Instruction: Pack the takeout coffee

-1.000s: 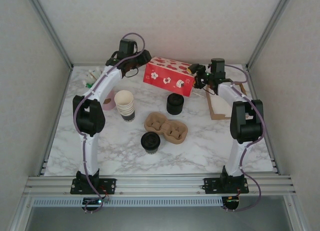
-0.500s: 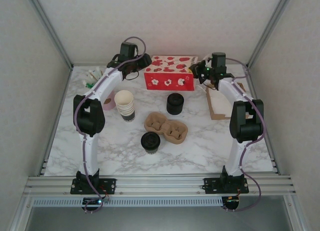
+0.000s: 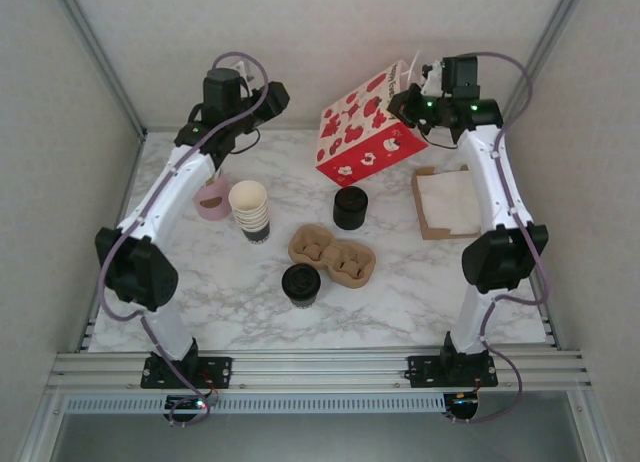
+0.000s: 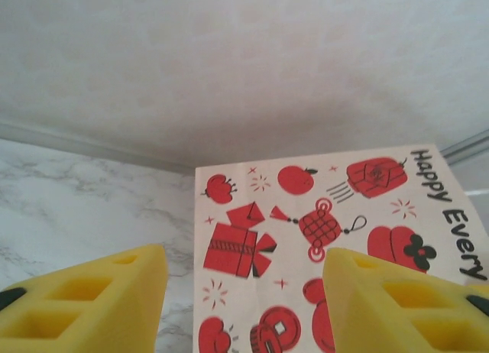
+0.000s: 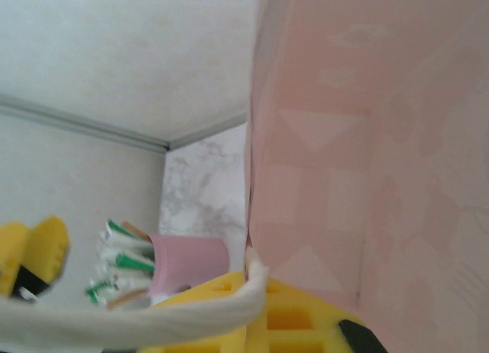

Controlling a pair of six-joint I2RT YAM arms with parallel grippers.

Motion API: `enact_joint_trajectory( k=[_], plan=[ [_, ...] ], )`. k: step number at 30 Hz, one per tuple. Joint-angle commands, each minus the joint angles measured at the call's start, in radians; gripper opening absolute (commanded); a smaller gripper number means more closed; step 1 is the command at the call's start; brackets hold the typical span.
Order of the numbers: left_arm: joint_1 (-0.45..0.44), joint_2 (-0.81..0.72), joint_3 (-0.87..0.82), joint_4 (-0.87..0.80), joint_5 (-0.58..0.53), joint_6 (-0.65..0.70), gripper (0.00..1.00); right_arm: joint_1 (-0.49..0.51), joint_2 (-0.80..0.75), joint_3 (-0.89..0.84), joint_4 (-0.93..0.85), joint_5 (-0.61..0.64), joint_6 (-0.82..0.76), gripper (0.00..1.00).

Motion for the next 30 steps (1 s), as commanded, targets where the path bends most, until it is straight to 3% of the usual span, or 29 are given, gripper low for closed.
enact_joint_trajectory(
  k=[1, 11, 19, 30],
  plan=[
    [-0.014, -0.065, -0.068, 0.019, -0.025, 0.027, 0.57, 0.041, -0.115, 0.043, -0.299, 0.111, -0.225, 0.00],
    [-0.020, -0.185, -0.211, 0.035, -0.036, 0.039, 0.57, 0.097, -0.372, -0.016, -0.544, 0.441, -0.368, 0.00],
    [-0.051, -0.217, -0.286, 0.059, -0.051, 0.039, 0.57, 0.112, -0.445, -0.164, -0.580, 0.506, -0.446, 0.00],
    [-0.073, -0.226, -0.340, 0.064, -0.077, 0.047, 0.57, 0.259, -0.413, -0.312, -0.467, 0.636, -0.487, 0.00]
  ],
)
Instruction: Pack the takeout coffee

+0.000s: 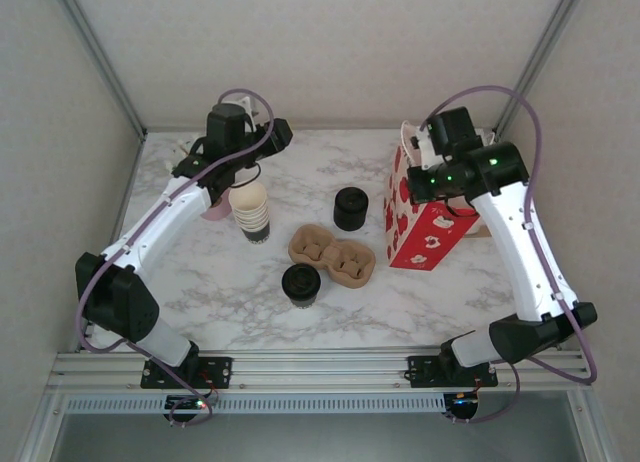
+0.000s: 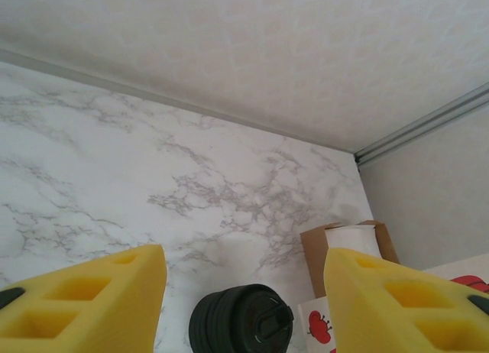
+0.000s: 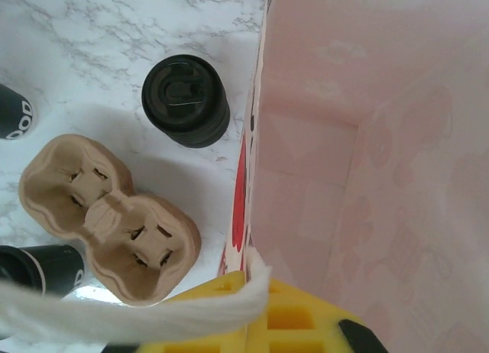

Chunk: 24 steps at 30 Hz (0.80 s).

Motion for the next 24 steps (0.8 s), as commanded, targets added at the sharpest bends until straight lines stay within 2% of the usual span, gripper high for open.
enact_joint_trajectory(
  k=[1, 8, 16, 24],
  plan=[
    [-0.008, -0.041, -0.019, 0.023, -0.023, 0.025, 0.57, 0.028, 0.012, -0.025, 0.044, 0.074, -0.024, 0.00],
    [-0.009, -0.052, -0.046, 0.029, -0.031, 0.027, 0.57, 0.075, 0.005, -0.097, 0.086, 0.083, -0.023, 0.00],
    [-0.009, -0.048, -0.055, 0.031, -0.036, 0.027, 0.57, 0.140, -0.023, -0.101, 0.058, 0.108, -0.014, 0.00],
    [-0.009, -0.048, -0.062, 0.033, -0.037, 0.026, 0.57, 0.189, -0.074, -0.122, 0.046, 0.077, 0.005, 0.00]
  ],
)
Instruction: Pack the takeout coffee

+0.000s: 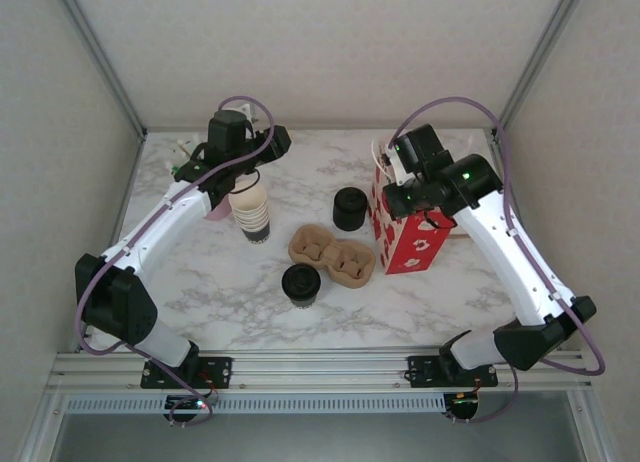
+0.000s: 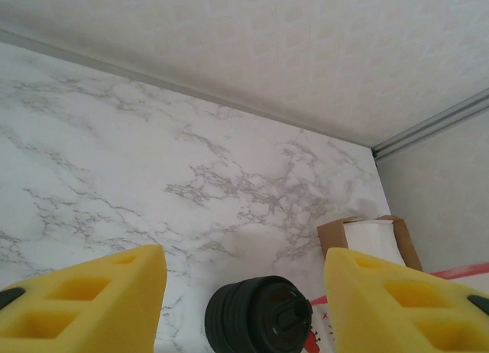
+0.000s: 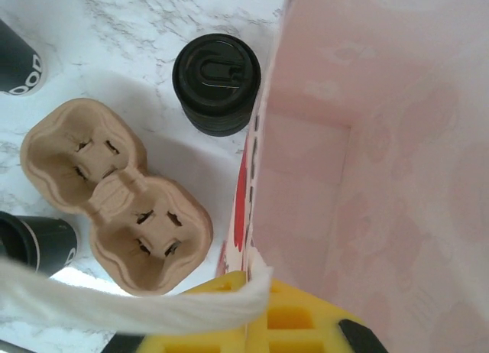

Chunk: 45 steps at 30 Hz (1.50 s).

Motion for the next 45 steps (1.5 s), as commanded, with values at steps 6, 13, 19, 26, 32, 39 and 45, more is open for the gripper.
enact_joint_trajectory(
  k=[6, 13, 19, 26, 32, 39, 45],
  plan=[
    [-0.008, -0.029, -0.010, 0.027, -0.017, 0.016, 0.57, 0.021, -0.054, -0.072, -0.015, 0.001, 0.016, 0.00],
    [-0.009, -0.030, -0.015, 0.024, -0.021, 0.016, 0.57, 0.020, -0.061, -0.149, -0.005, 0.015, 0.016, 0.00],
    [-0.011, -0.029, -0.015, 0.024, -0.023, 0.016, 0.57, 0.021, -0.078, -0.198, -0.010, 0.010, 0.018, 0.00],
    [-0.014, -0.028, -0.011, 0.022, -0.024, 0.016, 0.57, 0.021, -0.105, -0.206, -0.044, 0.026, 0.031, 0.09],
    [-0.018, -0.025, 0.002, 0.011, -0.028, 0.019, 0.58, 0.020, -0.127, -0.201, -0.070, 0.035, 0.052, 0.23],
    [-0.028, -0.042, 0.005, 0.013, -0.010, 0.013, 0.58, 0.020, -0.174, -0.140, -0.096, 0.023, 0.083, 0.49],
    [-0.040, -0.104, -0.031, 0.031, 0.014, 0.023, 0.66, 0.021, -0.231, -0.074, -0.088, -0.003, 0.103, 0.76]
  ],
)
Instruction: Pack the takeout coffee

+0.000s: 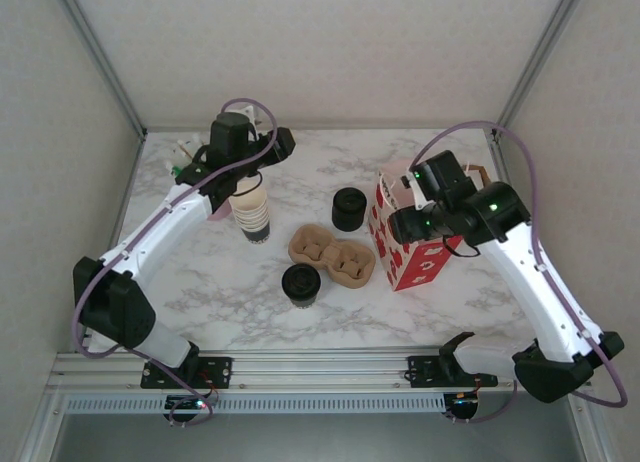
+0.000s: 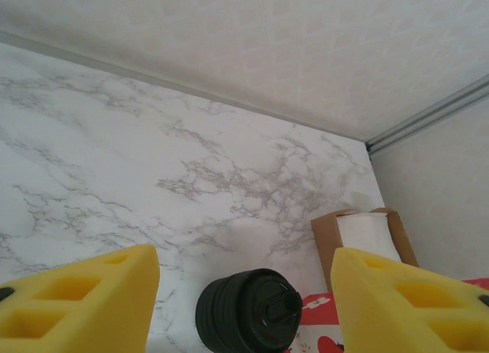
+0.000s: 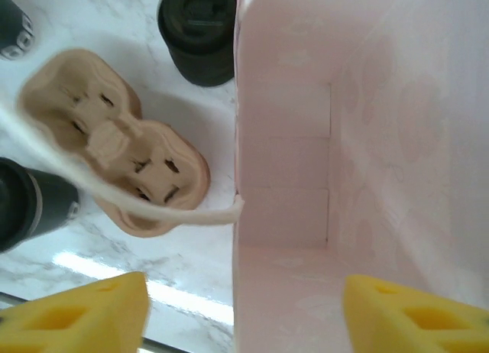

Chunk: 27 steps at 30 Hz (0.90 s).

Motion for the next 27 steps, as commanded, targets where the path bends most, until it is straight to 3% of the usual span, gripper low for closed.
enact_joint_trajectory(
  k=[1, 3, 7, 12, 21, 27],
  plan=[
    [-0.015, -0.091, -0.032, 0.038, 0.024, 0.019, 0.69, 0.008, -0.055, 0.055, -0.007, -0.015, 0.021, 0.84],
    [-0.018, -0.134, -0.059, 0.047, 0.021, 0.027, 0.76, 0.007, -0.086, 0.062, 0.016, -0.032, 0.026, 0.98],
    [-0.021, -0.247, -0.115, 0.022, -0.037, 0.053, 0.99, 0.007, -0.146, 0.055, 0.064, -0.070, 0.021, 0.99],
    [-0.023, -0.405, -0.228, 0.026, -0.008, 0.072, 1.00, 0.008, -0.241, 0.003, 0.152, -0.101, 0.065, 0.99],
    [-0.026, -0.669, -0.461, 0.029, 0.017, 0.052, 1.00, 0.008, -0.276, -0.080, 0.257, -0.471, 0.093, 0.99],
    [-0.026, -0.688, -0.533, -0.009, -0.008, 0.027, 1.00, 0.087, -0.208, -0.115, 0.289, -0.473, 0.089, 0.99]
  ],
)
